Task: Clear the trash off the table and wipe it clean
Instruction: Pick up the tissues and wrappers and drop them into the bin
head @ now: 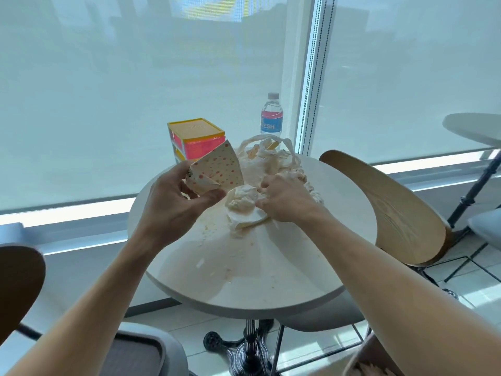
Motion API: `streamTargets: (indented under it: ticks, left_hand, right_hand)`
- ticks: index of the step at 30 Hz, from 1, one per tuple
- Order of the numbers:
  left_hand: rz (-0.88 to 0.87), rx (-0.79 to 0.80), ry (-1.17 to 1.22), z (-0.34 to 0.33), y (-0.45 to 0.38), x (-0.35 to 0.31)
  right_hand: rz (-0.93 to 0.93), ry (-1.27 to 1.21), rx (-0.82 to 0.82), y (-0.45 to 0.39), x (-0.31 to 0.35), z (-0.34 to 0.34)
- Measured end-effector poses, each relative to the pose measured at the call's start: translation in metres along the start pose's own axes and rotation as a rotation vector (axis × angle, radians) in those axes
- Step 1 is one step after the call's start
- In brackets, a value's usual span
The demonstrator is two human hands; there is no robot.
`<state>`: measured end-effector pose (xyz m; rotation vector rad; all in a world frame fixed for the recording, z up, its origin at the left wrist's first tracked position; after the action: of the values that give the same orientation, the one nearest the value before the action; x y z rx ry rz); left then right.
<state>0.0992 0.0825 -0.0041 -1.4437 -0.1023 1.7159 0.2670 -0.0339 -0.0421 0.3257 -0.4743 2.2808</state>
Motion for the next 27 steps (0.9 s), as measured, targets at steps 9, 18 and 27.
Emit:
streamTargets:
  ticks: [9, 18, 27]
  left_hand:
    - [0.027, -0.009, -0.019, 0.005, 0.004, -0.001]
    - [0.061, -0.029, 0.036, 0.004, 0.009, -0.015]
    - [0.060, -0.011, 0.091, -0.018, 0.027, -0.036]
  right_hand:
    - [-0.122, -0.229, -0.112, -0.003, -0.014, 0.012]
    - [0.014, -0.373, -0.529, 0.015, -0.008, 0.077]
    - [-0.037, -0.561, -0.667, 0.052, -0.047, 0.110]
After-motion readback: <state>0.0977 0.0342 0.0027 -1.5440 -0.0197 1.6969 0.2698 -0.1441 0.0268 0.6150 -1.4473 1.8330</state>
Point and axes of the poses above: each hand's wrist, its own y-axis away from the middle knuckle, its own z-axis out of the back of the hand, x = y × z, the point moved 9 cm from there along -y, towards the middle knuckle, and after that the axes turned 10 degrees about -x, right-handed, at the moved point
